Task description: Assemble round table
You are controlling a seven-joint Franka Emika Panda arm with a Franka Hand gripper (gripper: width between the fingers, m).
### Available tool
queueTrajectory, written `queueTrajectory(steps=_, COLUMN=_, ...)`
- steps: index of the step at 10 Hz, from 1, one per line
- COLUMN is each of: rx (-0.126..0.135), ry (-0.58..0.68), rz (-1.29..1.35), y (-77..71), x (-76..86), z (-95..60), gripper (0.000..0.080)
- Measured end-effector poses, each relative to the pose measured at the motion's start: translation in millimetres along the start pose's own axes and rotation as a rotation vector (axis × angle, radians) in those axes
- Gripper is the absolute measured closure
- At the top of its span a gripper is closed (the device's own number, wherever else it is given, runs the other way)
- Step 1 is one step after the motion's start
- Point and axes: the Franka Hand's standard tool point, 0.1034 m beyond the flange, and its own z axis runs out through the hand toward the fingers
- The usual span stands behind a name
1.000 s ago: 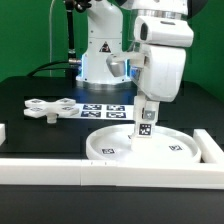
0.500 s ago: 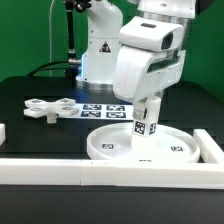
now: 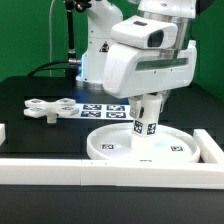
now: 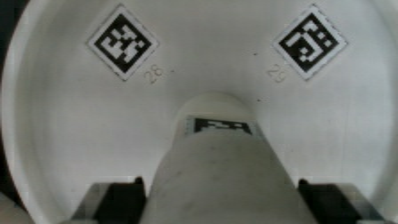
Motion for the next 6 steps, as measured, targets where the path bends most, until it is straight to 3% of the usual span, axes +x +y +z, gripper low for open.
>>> queueTrajectory(steps=3, rx=0.057, ry=0.049, rz=0.438, y=-0.3, x=-0.2, z=1.3, gripper=0.039)
queueTrajectory(steps=6, rx=0.059, ry=0.035, rz=0.676, y=-1.3, x=0.3, z=0.8, gripper=0.039)
